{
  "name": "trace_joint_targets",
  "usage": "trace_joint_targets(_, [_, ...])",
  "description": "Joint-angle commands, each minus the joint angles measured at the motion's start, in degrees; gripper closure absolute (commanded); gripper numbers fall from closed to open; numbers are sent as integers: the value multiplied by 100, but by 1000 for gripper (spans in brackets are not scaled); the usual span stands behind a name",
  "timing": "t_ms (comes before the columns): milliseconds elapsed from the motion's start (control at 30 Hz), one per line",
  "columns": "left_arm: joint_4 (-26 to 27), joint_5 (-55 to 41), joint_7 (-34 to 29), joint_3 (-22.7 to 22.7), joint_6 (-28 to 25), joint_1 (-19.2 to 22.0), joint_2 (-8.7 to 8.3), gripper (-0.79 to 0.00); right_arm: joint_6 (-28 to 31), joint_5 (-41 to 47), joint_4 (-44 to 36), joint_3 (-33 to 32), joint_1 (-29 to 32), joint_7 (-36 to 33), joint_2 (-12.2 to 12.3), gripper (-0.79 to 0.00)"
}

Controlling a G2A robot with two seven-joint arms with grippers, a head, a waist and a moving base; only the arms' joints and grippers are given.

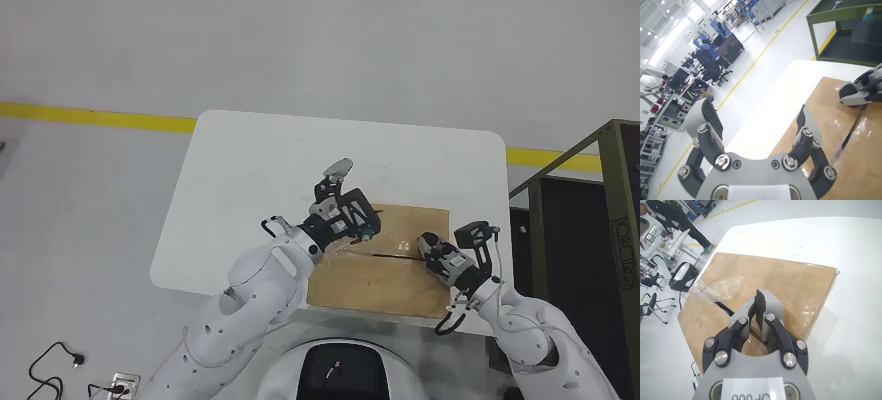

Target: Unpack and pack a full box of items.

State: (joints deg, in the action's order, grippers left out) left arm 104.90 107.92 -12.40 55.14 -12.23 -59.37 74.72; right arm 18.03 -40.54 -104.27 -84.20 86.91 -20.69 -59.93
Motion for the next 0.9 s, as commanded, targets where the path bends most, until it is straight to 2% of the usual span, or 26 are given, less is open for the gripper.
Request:
trace_joint_targets(0, [49, -41, -102, 233, 39, -112, -25, -785, 39, 39, -101, -80, 56, -21, 8, -317])
trace_joint_targets(133, [203, -189, -274, 661, 109, -307, -66, -785, 167, 137, -252, -230, 140, -36, 22, -434])
trace_joint_targets(200, [284, -219, -360, 845, 109, -378, -84, -785, 254, 229, -337, -318, 159, -71, 31, -560])
trace_joint_targets(400, [525, -281, -523, 1209, 106, -599, -120, -785, 329, 391, -700, -604, 164, -242, 60, -539])
trace_joint_targets(467, [613, -305, -564, 1286, 107, -670, -126, -785, 337, 385, -790, -656, 162, -276, 66, -483])
trace_joint_targets(600, [743, -297, -678, 1402, 28, -799, -141, -785, 310, 351, -811, -686, 103, -311, 69, -286])
trace_joint_targets(667, [786, -317, -737, 1442, -3, -864, -145, -785, 296, 345, -785, -663, 53, -327, 67, -212])
trace_joint_targets(733, [778, -280, -803, 1461, -81, -927, -153, -785, 283, 306, -704, -593, 7, -340, 63, 0])
trace_joint_targets(867, [786, -378, -879, 1478, -247, -1062, -161, -785, 235, 119, -408, -320, -85, -328, 40, 0])
